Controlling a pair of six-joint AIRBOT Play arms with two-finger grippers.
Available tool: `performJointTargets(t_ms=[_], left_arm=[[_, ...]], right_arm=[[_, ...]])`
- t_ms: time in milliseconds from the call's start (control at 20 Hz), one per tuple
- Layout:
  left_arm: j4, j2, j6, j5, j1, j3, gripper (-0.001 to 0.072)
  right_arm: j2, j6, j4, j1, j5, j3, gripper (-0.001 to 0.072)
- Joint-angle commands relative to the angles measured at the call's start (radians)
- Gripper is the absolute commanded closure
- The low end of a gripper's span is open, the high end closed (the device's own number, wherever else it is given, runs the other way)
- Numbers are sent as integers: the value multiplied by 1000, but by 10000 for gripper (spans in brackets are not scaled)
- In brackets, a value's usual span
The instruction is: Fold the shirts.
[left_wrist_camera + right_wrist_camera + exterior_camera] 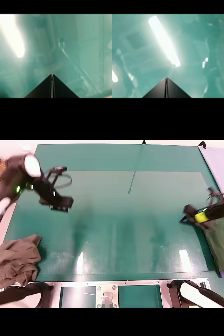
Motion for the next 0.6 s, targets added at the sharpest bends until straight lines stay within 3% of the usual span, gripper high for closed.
performJointTargets(t_ms=[0, 150, 550], left_arm=[[-3, 260, -85, 114, -54, -330, 689], [-2, 363, -107, 108, -55, -422, 687], [-3, 367, -108, 121, -55, -422, 687]], right_arm=[[141, -7, 58, 118, -161, -252, 699], [156, -7, 66, 134, -154, -277, 698], [155, -7, 66, 134, -140, -277, 697]])
